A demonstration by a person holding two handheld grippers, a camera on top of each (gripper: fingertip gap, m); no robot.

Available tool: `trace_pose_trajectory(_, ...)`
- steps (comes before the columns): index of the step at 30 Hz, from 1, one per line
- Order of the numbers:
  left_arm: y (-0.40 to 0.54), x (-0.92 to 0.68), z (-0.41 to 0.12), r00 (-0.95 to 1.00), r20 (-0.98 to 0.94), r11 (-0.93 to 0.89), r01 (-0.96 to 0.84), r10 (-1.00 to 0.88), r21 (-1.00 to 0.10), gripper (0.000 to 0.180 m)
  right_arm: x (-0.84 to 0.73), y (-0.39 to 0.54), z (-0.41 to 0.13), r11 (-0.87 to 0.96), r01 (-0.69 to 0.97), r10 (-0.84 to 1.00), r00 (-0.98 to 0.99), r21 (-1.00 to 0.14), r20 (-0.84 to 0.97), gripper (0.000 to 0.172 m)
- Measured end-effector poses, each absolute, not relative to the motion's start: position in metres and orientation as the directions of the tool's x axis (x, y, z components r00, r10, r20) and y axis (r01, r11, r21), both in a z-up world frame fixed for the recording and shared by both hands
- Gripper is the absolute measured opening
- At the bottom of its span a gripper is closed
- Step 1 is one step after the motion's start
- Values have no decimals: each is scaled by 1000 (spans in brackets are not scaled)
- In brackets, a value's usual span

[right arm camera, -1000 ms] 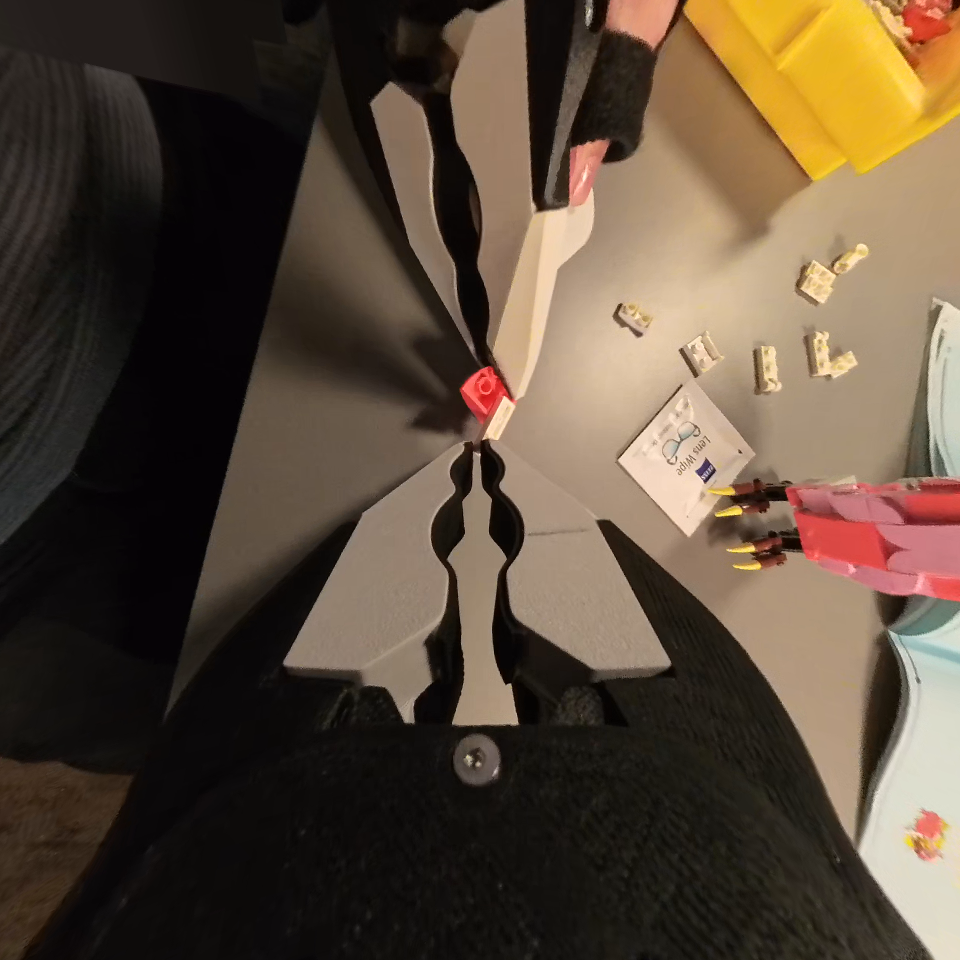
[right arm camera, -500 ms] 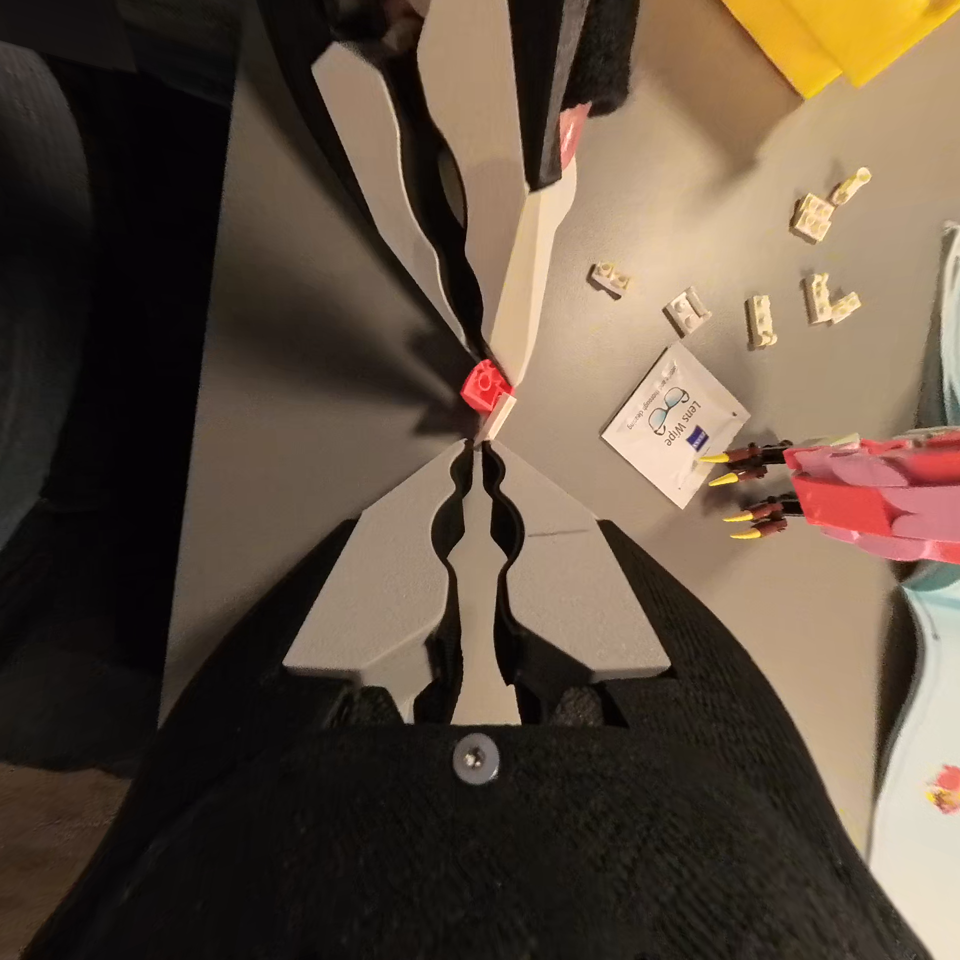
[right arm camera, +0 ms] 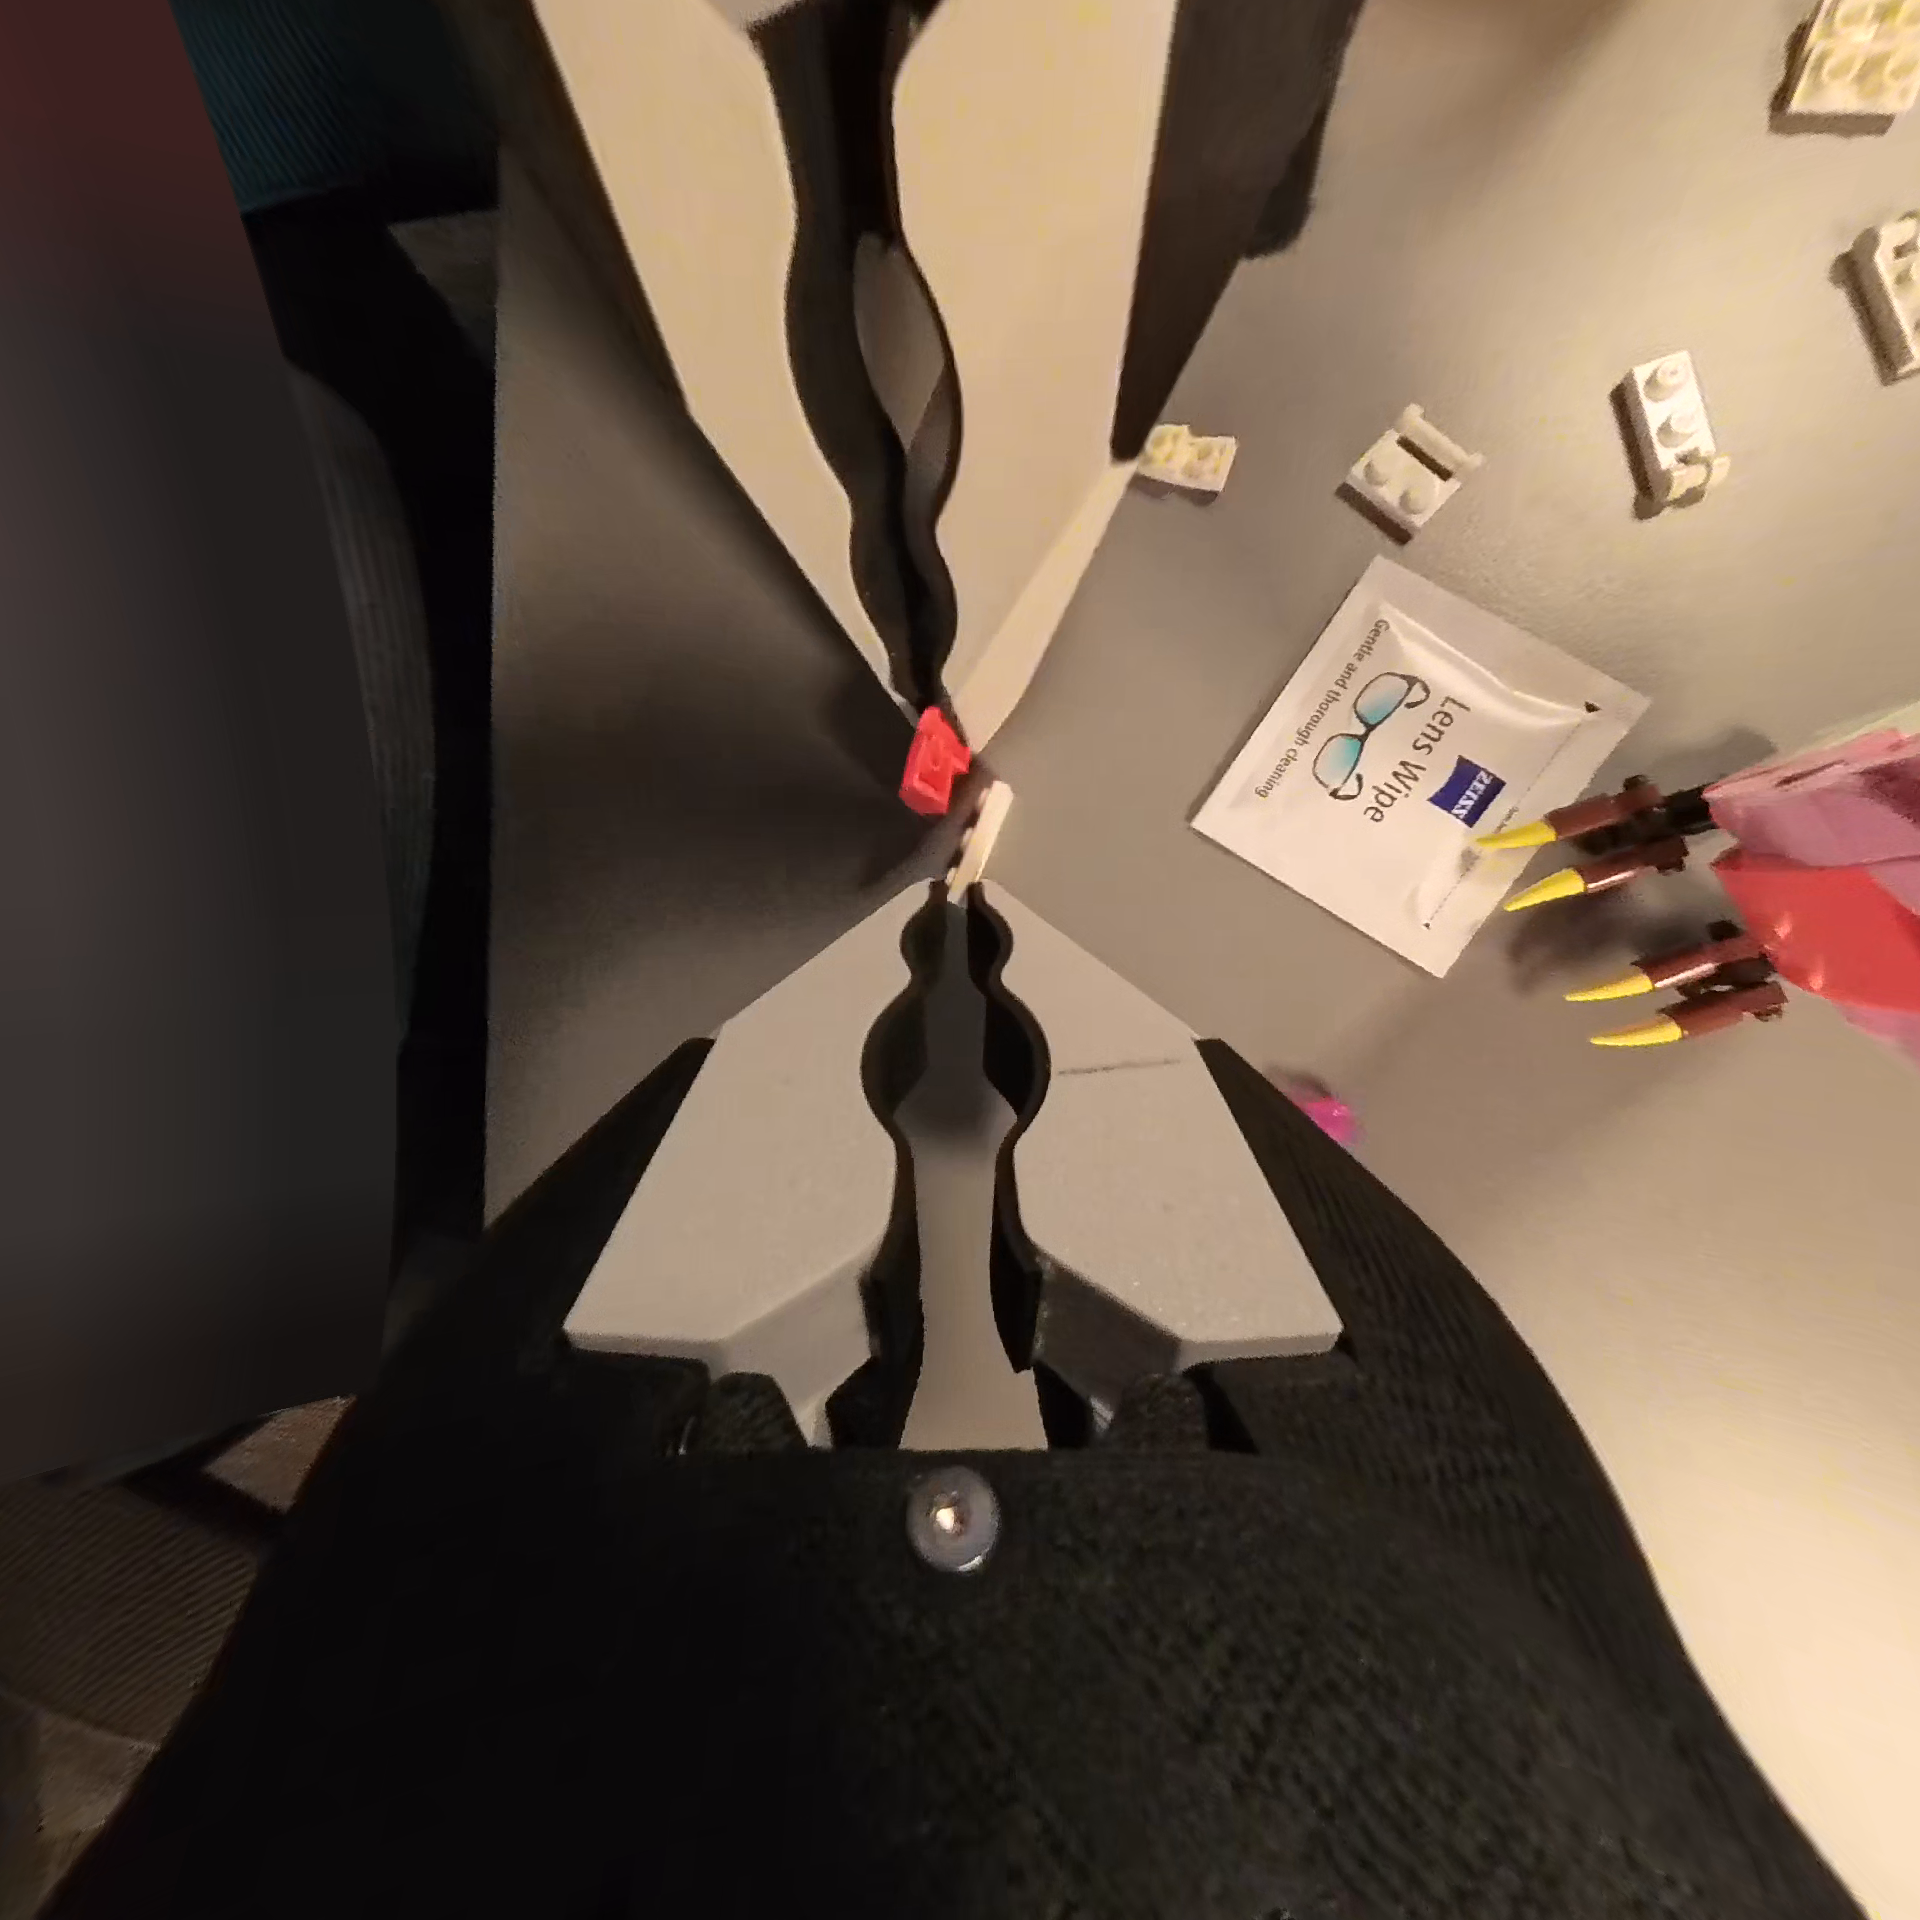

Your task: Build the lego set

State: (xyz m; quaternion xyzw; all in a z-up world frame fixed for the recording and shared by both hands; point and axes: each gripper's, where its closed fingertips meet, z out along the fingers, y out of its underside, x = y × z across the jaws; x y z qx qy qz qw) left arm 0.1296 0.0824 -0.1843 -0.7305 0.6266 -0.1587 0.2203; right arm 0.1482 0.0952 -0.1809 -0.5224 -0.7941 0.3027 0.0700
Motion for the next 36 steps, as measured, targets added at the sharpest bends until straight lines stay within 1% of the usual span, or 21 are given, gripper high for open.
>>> trace_pose_trajectory(2, 83, 129, -184, 156, -39, -113, -848, -987, -517, 4, 148, 96, -181, 274, 781, 875, -445, -561, -192, 4)
trace_pose_trajectory(6, 83, 129, -184, 135, -42, -94, -849, -990, -521, 4, 150, 94, -181, 261, 764, 882, -438, -590, -176, 19)
trace_pose_trajectory(7, 83, 129, -184, 133, -36, -95, -848, -991, -522, 4, 150, 93, -180, 256, 758, 882, -437, -599, -175, 20)
trace_pose_trajectory(12, 86, 126, -184, 134, -7, -112, -853, -991, -511, 4, 150, 93, -181, 241, 735, 902, -410, -633, -133, 20)
trace_pose_trajectory(16, 82, 120, -184, 157, 44, -158, -858, -987, -488, 4, 146, 95, -180, 155, 750, 936, -320, -643, -148, 17)
trace_pose_trajectory(18, 81, 117, -184, 182, 72, -194, -859, -981, -473, 4, 145, 95, -181, 149, 755, 949, -290, -638, -122, 14)
trace_pose_trajectory(20, 81, 116, -184, 207, 96, -228, -857, -974, -463, 4, 145, 96, -182, 206, 757, 959, -283, -620, -27, 6)
trace_pose_trajectory(23, 81, 118, -183, 256, 131, -287, -836, -958, -467, 5, 147, 94, -182, 326, 745, 940, -320, -582, 117, 5)
trace_pose_trajectory(25, 83, 119, -182, 290, 139, -320, -813, -947, -487, 20, 150, 95, -181, 431, 717, 902, -362, -548, 235, 5)
trace_pose_trajectory(27, 88, 117, -182, 335, 108, -343, -795, -936, -501, 34, 155, 93, -180, 552, 663, 834, -416, -506, 363, 5)
trace_pose_trajectory(30, 90, 123, -176, 379, 79, -356, -750, -922, -558, 46, 162, 93, -174, 702, 574, 700, -445, -422, 559, 5)
trace_pose_trajectory(34, 84, 151, -153, 374, 92, -332, -653, -923, -680, 46, 163, 94, -152, 856, 438, 458, -399, -273, 795, 5)
trace_pose_trajectory(35, 81, 158, -148, 365, 99, -326, -635, -926, -700, 45, 163, 94, -147, 881, 412, 399, -381, -234, 834, 5)
trace_pose_trajectory(36, 80, 163, -143, 363, 103, -323, -620, -926, -715, 39, 163, 94, -142, 898, 393, 351, -369, -197, 860, 5)
